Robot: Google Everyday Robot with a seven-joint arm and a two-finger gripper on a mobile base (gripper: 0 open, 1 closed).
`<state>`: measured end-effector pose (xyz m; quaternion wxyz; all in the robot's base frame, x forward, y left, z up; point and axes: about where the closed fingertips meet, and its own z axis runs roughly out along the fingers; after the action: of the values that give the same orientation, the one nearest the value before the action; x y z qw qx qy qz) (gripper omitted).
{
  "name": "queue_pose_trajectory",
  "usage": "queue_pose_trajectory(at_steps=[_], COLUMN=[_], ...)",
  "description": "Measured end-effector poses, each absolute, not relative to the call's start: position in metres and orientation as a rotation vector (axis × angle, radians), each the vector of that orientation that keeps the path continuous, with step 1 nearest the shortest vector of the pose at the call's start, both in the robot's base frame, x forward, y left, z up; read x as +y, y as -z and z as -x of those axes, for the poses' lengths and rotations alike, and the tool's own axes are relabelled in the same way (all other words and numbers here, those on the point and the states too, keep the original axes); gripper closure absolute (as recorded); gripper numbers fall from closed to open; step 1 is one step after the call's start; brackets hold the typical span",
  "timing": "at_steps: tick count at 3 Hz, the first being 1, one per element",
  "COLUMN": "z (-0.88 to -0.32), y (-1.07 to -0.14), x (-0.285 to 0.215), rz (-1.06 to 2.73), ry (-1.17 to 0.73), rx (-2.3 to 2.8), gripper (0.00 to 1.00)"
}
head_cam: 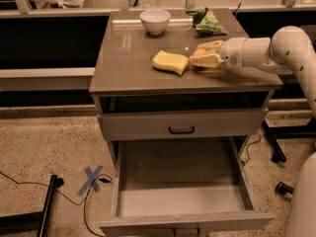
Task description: Place orange into middle drawer
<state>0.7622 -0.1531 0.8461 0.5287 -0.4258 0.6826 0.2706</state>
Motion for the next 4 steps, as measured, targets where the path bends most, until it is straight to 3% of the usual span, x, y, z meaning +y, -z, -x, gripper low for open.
queue_pose_trajectory(at_steps=[1,3,4], z=[-0.743,-0.642,-0.565], y=[-0.893,-0.999,-1.016], x=[-0.177,-0.230,-0.233], rz=[0.955,1.073,1.130], ry=[-0.731,-0.569,-0.509], rx=[1.494,1.303,1.272], gripper=[0.96,1.00,1.00])
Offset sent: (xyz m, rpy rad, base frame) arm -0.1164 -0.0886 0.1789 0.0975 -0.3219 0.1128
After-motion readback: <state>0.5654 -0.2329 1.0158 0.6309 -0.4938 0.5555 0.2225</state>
